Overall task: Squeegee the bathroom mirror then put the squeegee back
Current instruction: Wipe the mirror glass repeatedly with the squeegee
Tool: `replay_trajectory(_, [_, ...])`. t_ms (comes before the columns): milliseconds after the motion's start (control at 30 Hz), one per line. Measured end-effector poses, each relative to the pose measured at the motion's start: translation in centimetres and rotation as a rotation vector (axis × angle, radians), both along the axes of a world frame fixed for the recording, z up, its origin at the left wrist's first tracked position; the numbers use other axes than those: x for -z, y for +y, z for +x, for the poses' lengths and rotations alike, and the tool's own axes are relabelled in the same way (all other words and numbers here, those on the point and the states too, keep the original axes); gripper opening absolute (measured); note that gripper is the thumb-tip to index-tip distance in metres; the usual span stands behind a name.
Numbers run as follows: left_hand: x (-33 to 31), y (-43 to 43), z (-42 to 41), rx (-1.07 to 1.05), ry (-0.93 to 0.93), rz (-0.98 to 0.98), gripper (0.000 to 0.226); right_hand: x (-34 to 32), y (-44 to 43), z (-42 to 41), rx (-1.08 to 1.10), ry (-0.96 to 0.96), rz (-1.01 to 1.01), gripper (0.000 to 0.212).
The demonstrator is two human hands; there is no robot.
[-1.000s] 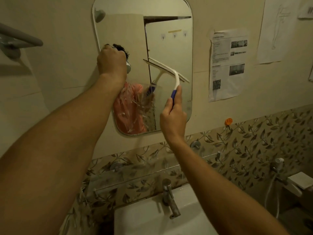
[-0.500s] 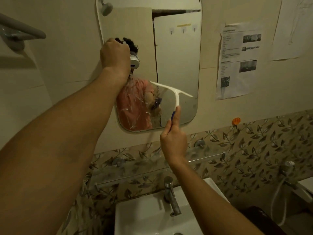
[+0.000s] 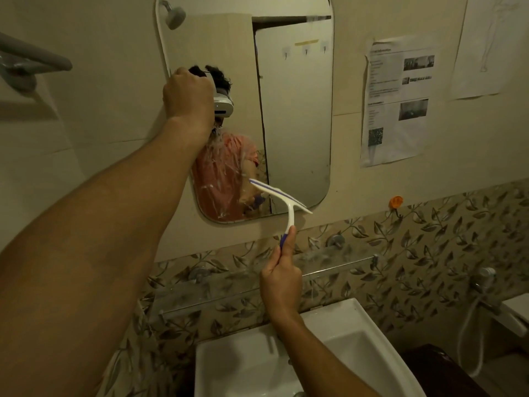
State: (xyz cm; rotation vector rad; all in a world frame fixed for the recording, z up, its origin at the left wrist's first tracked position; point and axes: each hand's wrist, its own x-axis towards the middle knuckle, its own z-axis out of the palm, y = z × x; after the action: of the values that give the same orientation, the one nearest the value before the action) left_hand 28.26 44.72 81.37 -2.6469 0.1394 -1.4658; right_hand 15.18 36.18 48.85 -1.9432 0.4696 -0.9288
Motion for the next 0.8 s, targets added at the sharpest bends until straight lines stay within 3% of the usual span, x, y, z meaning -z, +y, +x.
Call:
replay_trajectory(267, [-0.1,0.0,0.8,0.000,0.006,-0.003,0.025,2.3,0.6,-1.3,-0.038,0.050,0.049,0.060])
replay_trajectory(433, [-0.1,0.1,0.8,0.013,0.018,-0.005,0.030,1.1,0.5,-2.8,-0.097,-0.058,0.099,0.058])
replay_trajectory(600, [-0.3,0.8,0.6,0.015,0.030,0.062,0.024,-5.2,-1.1,-2.2,-0.080,-0.235,-0.006,0.059])
replay_trajectory(800, [-1.0,1.4,0.4,0.035,0.075,0.070,0.032,-14.4,-2.9,0.4,-0.125,-0.308,-0.220,0.060])
